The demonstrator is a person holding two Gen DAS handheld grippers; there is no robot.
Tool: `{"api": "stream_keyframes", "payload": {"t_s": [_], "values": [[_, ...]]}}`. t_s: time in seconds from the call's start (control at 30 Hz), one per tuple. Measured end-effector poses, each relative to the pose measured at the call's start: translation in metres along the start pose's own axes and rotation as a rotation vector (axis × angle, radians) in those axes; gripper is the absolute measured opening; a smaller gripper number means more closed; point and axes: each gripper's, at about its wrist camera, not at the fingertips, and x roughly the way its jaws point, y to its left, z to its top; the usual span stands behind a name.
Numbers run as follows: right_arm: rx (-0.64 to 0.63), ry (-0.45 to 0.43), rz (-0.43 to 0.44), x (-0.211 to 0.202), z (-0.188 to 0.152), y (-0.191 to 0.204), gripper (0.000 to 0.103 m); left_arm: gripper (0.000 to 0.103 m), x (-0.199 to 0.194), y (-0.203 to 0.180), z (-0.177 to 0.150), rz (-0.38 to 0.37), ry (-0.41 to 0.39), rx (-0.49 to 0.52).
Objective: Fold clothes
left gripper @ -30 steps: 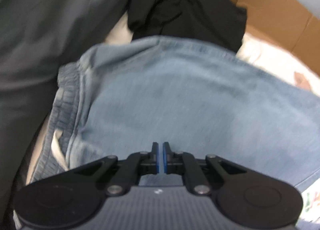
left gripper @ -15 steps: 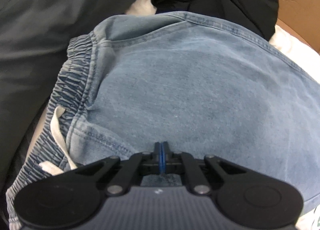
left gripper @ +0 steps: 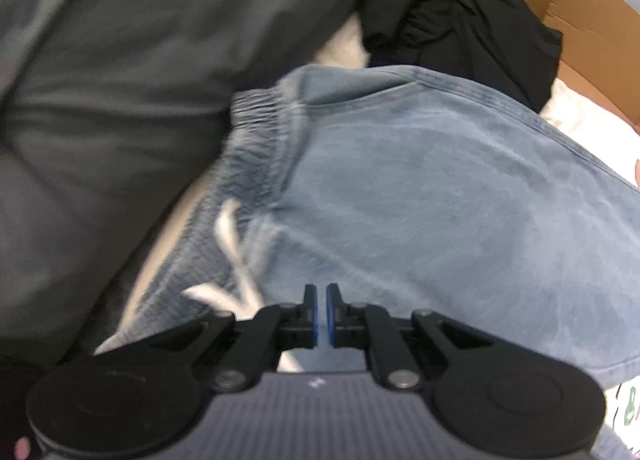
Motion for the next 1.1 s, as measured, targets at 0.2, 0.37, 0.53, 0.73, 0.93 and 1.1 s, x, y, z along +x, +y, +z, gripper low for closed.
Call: {"api": "stream_keyframes", "payload": {"t_s": [0.2, 0.37, 0.53, 0.73, 0.93, 1.1], "values": [[0.007, -0.042, 0.038, -0.043, -0.021, -0.005, 0.020, 0.007, 0.004, 0.058, -0.030, 0.074, 0.050, -0.102], [0.009, -0.052, 0.032, -0.072, -0.049, -0.019, 0.020, 0.006, 0.016, 0.094, -0.054, 0.112, 0.118, -0.170], [0.004, -0.016, 0.011, -0.098, -0.086, -0.033, 0.020, 0.003, 0.036, 0.107, -0.063, 0.107, 0.163, -0.174], [0.042, 0.076, -0.020, -0.122, -0.133, -0.053, 0.020, 0.004, 0.049, 0.107, -0.067, 0.149, 0.165, -0.121], [0.096, 0.142, -0.054, -0.134, -0.191, -0.063, 0.020, 0.003, 0.040, 0.103, -0.069, 0.188, 0.155, -0.169], [0.149, 0.143, -0.054, -0.142, -0.224, -0.073, 0.020, 0.004, 0.010, 0.097, -0.069, 0.174, 0.140, -0.153]]}}
